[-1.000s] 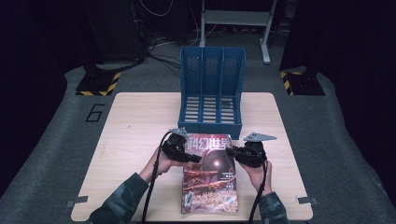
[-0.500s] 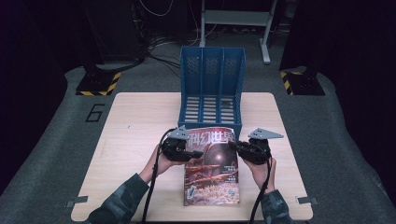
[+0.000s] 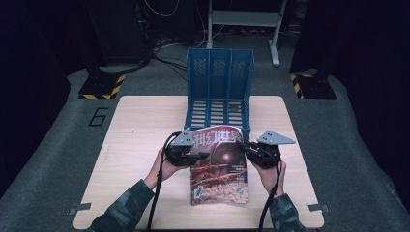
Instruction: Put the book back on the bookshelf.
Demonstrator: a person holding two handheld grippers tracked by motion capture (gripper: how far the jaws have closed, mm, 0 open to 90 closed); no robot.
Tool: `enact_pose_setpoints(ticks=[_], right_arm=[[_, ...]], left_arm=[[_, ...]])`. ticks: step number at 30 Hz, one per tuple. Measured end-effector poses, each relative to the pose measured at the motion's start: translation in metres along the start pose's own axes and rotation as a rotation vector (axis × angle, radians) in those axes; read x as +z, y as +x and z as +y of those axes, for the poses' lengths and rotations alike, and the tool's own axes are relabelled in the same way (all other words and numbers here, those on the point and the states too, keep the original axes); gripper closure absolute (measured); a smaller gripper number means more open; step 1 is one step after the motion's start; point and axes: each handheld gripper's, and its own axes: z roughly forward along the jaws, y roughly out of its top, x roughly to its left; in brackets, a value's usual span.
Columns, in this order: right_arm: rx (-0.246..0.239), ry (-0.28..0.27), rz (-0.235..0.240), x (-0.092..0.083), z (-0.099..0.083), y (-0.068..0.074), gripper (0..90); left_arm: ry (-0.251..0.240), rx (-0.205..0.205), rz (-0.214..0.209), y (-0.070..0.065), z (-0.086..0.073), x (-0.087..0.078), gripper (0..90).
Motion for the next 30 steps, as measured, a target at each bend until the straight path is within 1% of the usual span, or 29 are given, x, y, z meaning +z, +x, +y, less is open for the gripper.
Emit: enact_pose_setpoints(ticks=[4,5,7,8,9,10,11,13,15,16,17,18,19,21,22,23,24,25,27,28,29,30], right_arm=[[-0.007,-0.024,-0.006,-0.004,0.004,0.001,81.3],[-0.006,-0.030,-0.003,-0.005,0.005,0.001,81.3],[0.006,-0.031,0.001,-0.005,0.005,0.000,81.0],[0.006,-0.033,0.007,-0.005,0.004,-0.001,80.8],[0.013,-0.043,0.012,-0.006,0.002,-0.003,80.6],[0.012,-0.053,0.017,-0.005,0.002,-0.004,80.5],[0.016,-0.057,0.016,-0.006,0.001,-0.004,80.5],[0.005,-0.061,0.007,-0.005,0.001,-0.002,80.6],[0.001,-0.064,0.002,-0.006,0.001,0.000,80.6],[-0.012,-0.069,0.001,-0.006,0.001,0.000,80.5],[-0.015,-0.070,0.000,-0.006,0.001,0.001,80.5],[-0.014,-0.071,-0.004,-0.007,0.000,0.002,80.4],[-0.015,-0.071,-0.007,-0.007,0.000,0.002,80.3],[-0.006,-0.062,-0.007,-0.007,0.000,0.003,80.1],[-0.012,-0.067,-0.007,-0.007,0.000,0.002,80.1],[-0.011,-0.067,-0.007,-0.007,0.000,0.002,80.1],[-0.011,-0.068,-0.006,-0.007,0.000,0.002,80.1],[-0.011,-0.073,-0.003,-0.006,0.000,0.002,80.1],[-0.009,-0.077,-0.001,-0.007,0.000,0.002,80.0],[-0.009,-0.078,-0.001,-0.007,0.000,0.002,80.0],[-0.009,-0.079,-0.001,-0.007,0.000,0.003,79.9],[-0.010,-0.079,0.000,-0.007,0.000,0.003,79.8]], left_arm=[[-0.027,0.042,0.026,-0.004,0.003,-0.003,71.5],[-0.026,0.042,0.024,-0.004,0.003,-0.004,71.6],[-0.035,0.020,0.011,-0.002,0.003,-0.004,71.8],[-0.036,-0.004,-0.011,0.000,0.003,-0.005,72.1],[-0.037,-0.013,-0.027,0.001,0.004,-0.006,72.3],[-0.040,-0.025,-0.026,0.002,0.005,-0.006,72.3],[-0.040,-0.033,-0.043,0.003,0.005,-0.006,72.1],[-0.038,-0.045,-0.049,0.006,0.008,-0.008,71.0],[-0.054,-0.065,-0.054,0.008,0.010,-0.009,70.1],[-0.064,-0.083,-0.067,0.009,0.011,-0.009,69.7],[-0.070,-0.088,-0.076,0.011,0.013,-0.010,68.7],[-0.069,-0.093,-0.068,0.012,0.016,-0.011,68.3],[-0.073,-0.096,-0.078,0.012,0.017,-0.011,67.8],[-0.077,-0.103,-0.075,0.013,0.021,-0.012,67.0],[-0.076,-0.103,-0.077,0.014,0.025,-0.012,66.6],[-0.081,-0.112,-0.077,0.015,0.027,-0.012,64.6],[-0.084,-0.127,-0.087,0.015,0.029,-0.011,63.1],[-0.087,-0.131,-0.095,0.016,0.031,-0.011,61.1],[-0.082,-0.132,-0.097,0.016,0.037,-0.009,59.0],[-0.084,-0.124,-0.094,0.016,0.039,-0.007,59.1],[-0.079,-0.124,-0.087,0.015,0.041,-0.007,59.3],[-0.069,-0.111,-0.073,0.016,0.044,-0.006,60.0]])
